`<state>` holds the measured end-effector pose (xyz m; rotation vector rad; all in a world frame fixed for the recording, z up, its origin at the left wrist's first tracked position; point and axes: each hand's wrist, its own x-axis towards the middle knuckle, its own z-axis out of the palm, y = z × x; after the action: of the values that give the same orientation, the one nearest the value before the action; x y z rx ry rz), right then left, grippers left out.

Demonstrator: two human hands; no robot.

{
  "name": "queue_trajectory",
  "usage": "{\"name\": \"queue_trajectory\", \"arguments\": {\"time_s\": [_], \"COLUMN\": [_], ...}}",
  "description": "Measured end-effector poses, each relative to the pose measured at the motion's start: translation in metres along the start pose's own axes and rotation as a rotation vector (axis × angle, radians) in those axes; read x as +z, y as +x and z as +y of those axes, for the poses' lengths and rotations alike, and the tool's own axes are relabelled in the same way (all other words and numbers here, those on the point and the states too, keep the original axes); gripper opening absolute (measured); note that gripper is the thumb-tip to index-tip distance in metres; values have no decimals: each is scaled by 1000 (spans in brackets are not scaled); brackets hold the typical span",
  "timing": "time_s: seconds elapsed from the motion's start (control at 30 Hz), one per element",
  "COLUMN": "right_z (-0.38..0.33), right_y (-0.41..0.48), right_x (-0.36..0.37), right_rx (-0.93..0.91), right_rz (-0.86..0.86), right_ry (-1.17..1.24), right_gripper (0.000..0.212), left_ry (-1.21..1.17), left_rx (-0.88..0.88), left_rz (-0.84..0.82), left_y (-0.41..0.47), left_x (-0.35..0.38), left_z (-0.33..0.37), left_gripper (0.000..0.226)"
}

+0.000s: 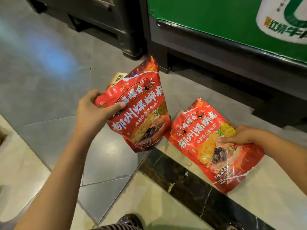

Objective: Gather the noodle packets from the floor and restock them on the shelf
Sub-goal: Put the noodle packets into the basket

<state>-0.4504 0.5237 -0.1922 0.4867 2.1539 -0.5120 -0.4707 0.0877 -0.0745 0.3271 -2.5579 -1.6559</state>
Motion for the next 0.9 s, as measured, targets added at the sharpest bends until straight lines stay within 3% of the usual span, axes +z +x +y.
{"name": "queue_trajectory", "arguments": {"time_s": [0.07, 0.13, 0.27, 0.4, 0.53, 0.6, 0.67, 0.8, 0.9], "right_z": [-2, -3, -8, -13, -5, -5, -6, 0, 4], "right_y": [-3, -3, -8, -15, -4, -5, -5, 3, -3], "right_x": [0, 1, 0, 2, 0, -1, 3, 15, 17], "right_rx": [7, 18, 12, 4, -32, -25, -15, -19, 29], "right_rz": [-8, -11, 17, 13, -82, -164, -271, -428, -460], "right_ry": [1, 16, 88, 202, 280, 358, 419, 550, 652], "right_gripper": [141, 139, 127, 77, 81, 72, 67, 93, 92], "left_ry": [-184, -338, -242, -234, -188, -182, -171, -147, -81], "left_rx": [94, 75, -9, -85, -172, -212, -211, -253, -361], "left_rz": [142, 171, -23, -189, -240, -217, -191, -161, -177], "left_y": [-20, -36, -50, -53, -59, -55, -45, -17, 7], "left_x": [10, 26, 62, 82, 84, 85, 87, 83, 67], "left_z": [-18, -42, -72, -84, -101, -107, -106, -98, -82], "left_gripper": [65, 74, 63, 65, 77, 83, 69, 36, 20]}}
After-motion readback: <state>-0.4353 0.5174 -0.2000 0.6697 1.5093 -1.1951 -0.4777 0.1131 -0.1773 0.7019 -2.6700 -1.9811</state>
